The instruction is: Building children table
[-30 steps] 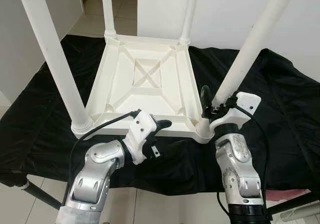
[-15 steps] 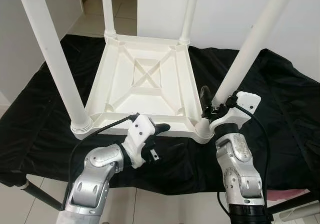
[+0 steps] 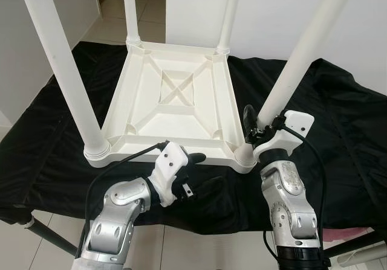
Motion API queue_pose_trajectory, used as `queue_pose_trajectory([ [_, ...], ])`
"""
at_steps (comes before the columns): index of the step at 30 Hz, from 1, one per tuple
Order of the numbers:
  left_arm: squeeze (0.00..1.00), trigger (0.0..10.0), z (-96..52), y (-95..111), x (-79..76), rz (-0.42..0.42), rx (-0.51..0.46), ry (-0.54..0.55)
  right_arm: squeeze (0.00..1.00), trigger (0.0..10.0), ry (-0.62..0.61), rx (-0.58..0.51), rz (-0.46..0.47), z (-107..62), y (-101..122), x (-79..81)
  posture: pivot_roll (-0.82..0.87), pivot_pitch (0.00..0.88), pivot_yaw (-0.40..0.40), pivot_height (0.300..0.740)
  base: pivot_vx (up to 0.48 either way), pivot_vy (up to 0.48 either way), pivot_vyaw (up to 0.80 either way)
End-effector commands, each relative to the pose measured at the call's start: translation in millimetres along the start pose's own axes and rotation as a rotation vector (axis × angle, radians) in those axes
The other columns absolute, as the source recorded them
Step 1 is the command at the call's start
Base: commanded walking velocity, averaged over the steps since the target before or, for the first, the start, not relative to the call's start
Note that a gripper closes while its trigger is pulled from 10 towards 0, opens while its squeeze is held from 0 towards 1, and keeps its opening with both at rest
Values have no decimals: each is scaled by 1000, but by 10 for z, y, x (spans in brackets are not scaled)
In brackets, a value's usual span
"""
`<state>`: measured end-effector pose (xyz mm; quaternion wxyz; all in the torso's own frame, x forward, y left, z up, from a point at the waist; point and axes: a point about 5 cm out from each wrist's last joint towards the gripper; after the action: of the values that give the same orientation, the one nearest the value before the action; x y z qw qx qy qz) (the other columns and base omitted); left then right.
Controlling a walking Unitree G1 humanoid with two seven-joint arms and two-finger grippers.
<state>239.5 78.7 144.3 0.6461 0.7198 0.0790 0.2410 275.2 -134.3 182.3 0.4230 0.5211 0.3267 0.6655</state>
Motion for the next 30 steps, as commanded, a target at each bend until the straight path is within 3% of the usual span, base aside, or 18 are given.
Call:
queue_pose_trajectory([
  [1, 0, 10000, 4, -22, 92, 5, 38, 180, 0, 10000, -12, 15, -8, -3, -19, -1, 23, 1, -91, 740, 0, 0, 0],
  [4, 0, 10000, -1, -53, 84, -5, 44, 181, 0, 10000, -22, 21, 31, 0, -23, -4, 23, 0, -90, 740, 0, 0, 0],
  [5, 0, 10000, -18, -123, 63, -26, 62, 179, 0, 10000, -30, 28, 103, 3, -31, 1, 24, 0, -88, 740, 0, 0, 0],
  [10, 0, 10000, -48, -211, 34, -47, 84, 177, 0, 10000, -32, 33, 159, 3, -34, 11, 25, 0, -87, 740, 0, 0, 0],
  [12, 0, 10000, -100, -328, 16, -68, 119, 197, 0, 10000, -33, 45, 256, 1, -43, 30, 27, 1, -83, 740, 0, 0, 0],
  [15, 0, 10000, -126, -373, 18, -76, 134, 208, 0, 10000, -31, 49, 305, 1, -44, 41, 27, 1, -84, 740, 0, 0, 0],
  [17, 0, 10000, -177, -412, 68, -76, 154, 243, 0, 10000, -18, 49, 378, 4, -29, 55, 30, 4, -84, 740, 0, 0, 0],
  [28, 0, 10000, -281, -430, 182, -64, 175, 291, 0, 10000, -1, 67, 533, 2, -22, 91, 34, 7, -83, 740, 0, 0, 0],
  [30, 0, 10000, -342, -483, 195, -73, 198, 296, 0, 10000, -6, 68, 632, -5, -10, 78, 30, 8, -79, 740, 0, 0, 0],
])
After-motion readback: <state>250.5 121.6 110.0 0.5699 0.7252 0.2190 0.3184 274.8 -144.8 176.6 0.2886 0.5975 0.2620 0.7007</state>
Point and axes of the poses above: a point about 5 cm out from each wrist's last joint towards the gripper, its own z axis pointing out of the wrist towards the gripper, its own y axis along the axis of the wrist's last joint, x = y × z, and after that the axes turned 11 degrees about z, right-handed
